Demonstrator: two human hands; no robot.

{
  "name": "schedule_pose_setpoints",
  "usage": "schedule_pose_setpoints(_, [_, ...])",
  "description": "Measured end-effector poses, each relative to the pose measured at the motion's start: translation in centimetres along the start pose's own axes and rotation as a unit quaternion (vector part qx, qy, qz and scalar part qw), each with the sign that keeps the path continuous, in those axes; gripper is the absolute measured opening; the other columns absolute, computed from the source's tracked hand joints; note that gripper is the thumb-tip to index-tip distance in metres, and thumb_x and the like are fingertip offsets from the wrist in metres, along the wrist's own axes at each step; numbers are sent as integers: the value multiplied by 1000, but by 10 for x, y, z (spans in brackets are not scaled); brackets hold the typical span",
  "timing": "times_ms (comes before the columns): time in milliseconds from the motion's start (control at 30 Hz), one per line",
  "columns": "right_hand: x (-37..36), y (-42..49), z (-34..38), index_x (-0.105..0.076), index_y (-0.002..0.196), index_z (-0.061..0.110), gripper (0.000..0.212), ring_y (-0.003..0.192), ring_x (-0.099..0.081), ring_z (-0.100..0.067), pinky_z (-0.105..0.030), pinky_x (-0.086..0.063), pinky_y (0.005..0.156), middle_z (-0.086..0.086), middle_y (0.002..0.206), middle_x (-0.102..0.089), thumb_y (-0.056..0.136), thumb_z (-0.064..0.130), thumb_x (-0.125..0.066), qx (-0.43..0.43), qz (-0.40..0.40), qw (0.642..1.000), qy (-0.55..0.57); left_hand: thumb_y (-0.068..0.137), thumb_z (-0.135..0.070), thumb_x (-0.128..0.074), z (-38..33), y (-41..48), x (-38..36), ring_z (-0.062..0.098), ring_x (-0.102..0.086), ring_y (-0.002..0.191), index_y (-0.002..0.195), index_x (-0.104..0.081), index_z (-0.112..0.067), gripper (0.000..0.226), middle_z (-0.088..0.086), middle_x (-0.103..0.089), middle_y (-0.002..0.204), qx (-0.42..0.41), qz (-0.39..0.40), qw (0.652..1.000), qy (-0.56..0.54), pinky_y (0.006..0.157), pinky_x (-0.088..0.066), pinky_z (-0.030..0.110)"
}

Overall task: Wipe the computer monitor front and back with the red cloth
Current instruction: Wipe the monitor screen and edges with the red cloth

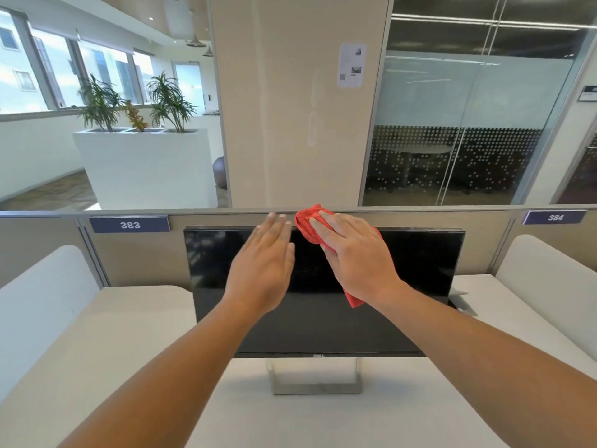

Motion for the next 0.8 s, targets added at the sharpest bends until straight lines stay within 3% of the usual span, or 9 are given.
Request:
schedule_pose_setpoints(133, [9, -15, -33, -45, 147, 26, 48, 136, -44, -21, -40, -35, 115, 2, 150, -49, 100, 33, -50, 3, 3, 1000, -10, 103, -41, -8, -50, 17, -21, 7, -2, 151, 157, -18, -18, 59, -4, -14, 164, 17, 13, 999, -47, 124, -3, 28])
schedule_pose_setpoints(233, [14, -29, -64, -43, 149, 27, 50, 137, -42, -24, -43, -35, 114, 1, 152, -46, 100, 32, -50, 14, 4, 1000, -24, 103, -42, -4, -71, 25, -33, 10, -9, 151, 155, -27, -16, 62, -2, -24, 162, 25, 6, 999, -41, 124, -4, 29])
schedule_pose_setpoints(400, [20, -49, -109, -43, 148, 25, 54, 135, -43, -27, -46, -36, 112, -1, 151, -47, 96, 26, -56, 11, -18, 999, -29, 103, -35, -16, -71, 27, -38, 14, -28, 146, 146, -45, -11, 57, 3, -45, 151, 44, -19, 999, -25, 122, -9, 28])
schedule_pose_setpoints(667, [23, -70, -155, -50, 144, 20, 49, 132, -46, -30, -48, -37, 109, -3, 147, -51, 95, 18, -53, -10, -71, 997, 1, 103, -35, -17, -73, 25, -36, 13, -28, 146, 146, -46, -12, 56, 2, -46, 151, 54, -25, 998, -27, 121, -11, 27])
schedule_pose_setpoints(800, [19, -86, -167, -49, 145, 14, 49, 141, -36, -33, -49, -34, 115, -7, 152, -45, 97, 13, -42, -53, -107, 991, 57, 104, -33, -20, -75, 22, -37, 14, -29, 146, 145, -48, -11, 54, 3, -47, 150, 60, -38, 997, -38, 121, -11, 28])
Point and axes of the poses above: each hand's wrist, its own y-axis towards the middle knuckle, its own x-axis out of the back of the hand, z = x × y, the point moved 3 cm from there along y, towards the middle knuckle
